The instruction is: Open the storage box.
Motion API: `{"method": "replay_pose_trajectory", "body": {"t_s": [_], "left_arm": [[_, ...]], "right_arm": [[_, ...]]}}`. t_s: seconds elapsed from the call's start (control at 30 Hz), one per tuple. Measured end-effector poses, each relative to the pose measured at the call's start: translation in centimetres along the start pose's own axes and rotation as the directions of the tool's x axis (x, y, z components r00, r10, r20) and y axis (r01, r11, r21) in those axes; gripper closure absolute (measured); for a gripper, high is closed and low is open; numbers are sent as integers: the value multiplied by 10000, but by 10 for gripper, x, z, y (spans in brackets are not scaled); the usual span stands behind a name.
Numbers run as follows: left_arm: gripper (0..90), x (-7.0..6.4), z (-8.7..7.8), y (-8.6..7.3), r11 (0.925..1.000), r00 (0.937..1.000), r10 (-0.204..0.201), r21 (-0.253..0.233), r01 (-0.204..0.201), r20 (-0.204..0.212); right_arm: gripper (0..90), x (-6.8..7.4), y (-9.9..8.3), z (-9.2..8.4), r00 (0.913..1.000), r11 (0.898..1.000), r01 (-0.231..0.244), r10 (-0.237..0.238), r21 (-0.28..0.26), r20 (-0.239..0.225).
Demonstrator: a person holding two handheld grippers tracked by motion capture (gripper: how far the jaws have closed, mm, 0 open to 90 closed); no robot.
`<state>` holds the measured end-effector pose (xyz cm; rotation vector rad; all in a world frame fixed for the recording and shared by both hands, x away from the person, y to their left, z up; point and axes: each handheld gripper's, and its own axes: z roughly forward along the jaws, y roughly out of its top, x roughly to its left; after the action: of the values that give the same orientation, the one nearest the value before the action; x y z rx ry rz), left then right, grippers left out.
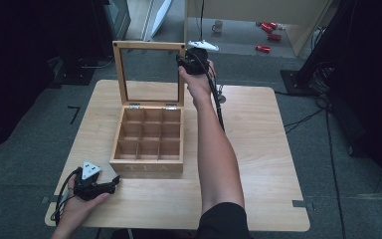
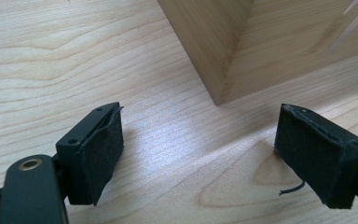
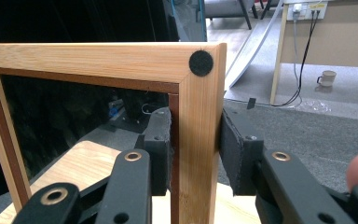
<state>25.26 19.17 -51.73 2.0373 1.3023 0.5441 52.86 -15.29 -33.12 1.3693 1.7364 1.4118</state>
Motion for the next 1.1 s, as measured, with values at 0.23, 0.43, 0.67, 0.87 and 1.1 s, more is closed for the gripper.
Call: {"method": "replay_pose_trajectory", "body": {"t_s": [0.23,0.43,0.67,0.87,1.1], "left_arm": [[159,0,0,0,10000,10000,-29,-22,29,8],[159,0,0,0,10000,10000,15,6,-15,-6],[159,0,0,0,10000,10000,25,22,-25,-19],[159,0,0,0,10000,10000,-24,0,24,12],[159,-1,0,0,10000,10000,0,17,0,-28]], "right_arm": [[661,1,1,3,9997,9998,-186,186,38,149],[300,1,0,-3,9981,9981,-594,591,172,162],[129,4,-9,-29,9999,9990,-109,113,432,-89],[101,4,-26,-53,9994,9980,275,-261,572,-243],[94,-1,-42,-76,9982,9962,553,-535,669,-274]]}}
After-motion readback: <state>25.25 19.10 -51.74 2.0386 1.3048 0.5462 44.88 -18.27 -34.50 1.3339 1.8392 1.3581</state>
